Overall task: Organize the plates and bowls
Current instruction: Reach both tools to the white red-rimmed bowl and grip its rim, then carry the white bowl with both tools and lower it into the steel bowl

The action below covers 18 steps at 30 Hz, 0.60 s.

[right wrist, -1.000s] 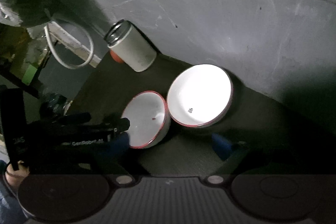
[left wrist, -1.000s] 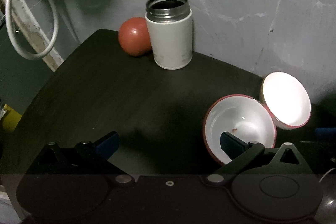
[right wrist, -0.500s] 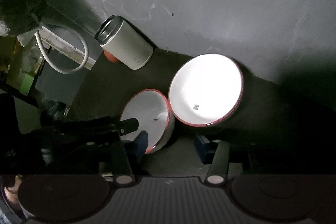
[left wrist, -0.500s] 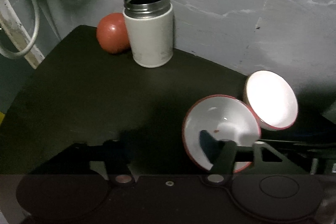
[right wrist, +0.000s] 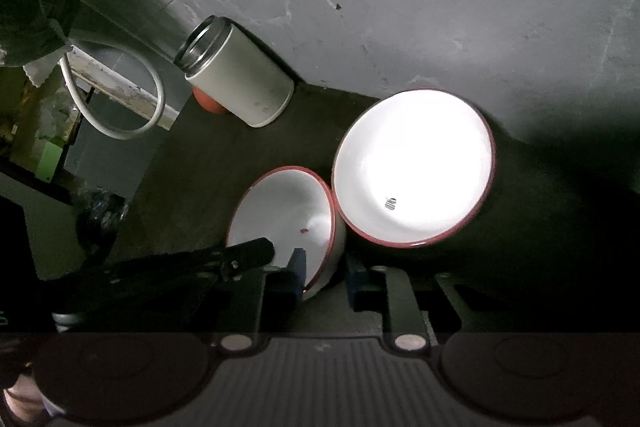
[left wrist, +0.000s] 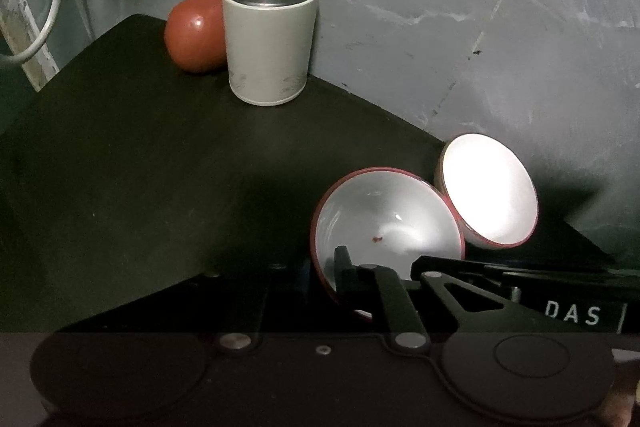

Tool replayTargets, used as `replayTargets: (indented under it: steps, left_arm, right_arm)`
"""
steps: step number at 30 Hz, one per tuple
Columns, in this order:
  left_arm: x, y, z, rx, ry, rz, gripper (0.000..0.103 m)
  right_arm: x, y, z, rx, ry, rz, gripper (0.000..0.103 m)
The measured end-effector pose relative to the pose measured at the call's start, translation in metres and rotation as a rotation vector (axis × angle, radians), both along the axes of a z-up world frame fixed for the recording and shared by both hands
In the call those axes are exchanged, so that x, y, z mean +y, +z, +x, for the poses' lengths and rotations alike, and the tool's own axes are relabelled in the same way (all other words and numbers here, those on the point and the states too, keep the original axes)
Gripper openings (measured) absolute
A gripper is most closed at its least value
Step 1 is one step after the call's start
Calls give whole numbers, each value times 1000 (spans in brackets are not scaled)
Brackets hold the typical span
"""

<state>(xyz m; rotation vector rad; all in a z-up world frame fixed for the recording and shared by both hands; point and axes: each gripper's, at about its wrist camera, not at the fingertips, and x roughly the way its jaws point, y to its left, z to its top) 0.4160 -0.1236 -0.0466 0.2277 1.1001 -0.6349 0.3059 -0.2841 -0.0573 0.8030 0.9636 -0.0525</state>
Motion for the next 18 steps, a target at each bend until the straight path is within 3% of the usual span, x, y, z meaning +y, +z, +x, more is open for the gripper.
replayTargets:
  steps: [8, 18]
  left_arm:
    - [8, 8, -9, -7, 14, -16, 11]
    - [27, 48, -40, -88, 77, -84, 11]
  right_arm:
    - [0, 6, -10, -25, 35, 10, 21]
    - [5, 51, -31, -148, 110, -53, 21]
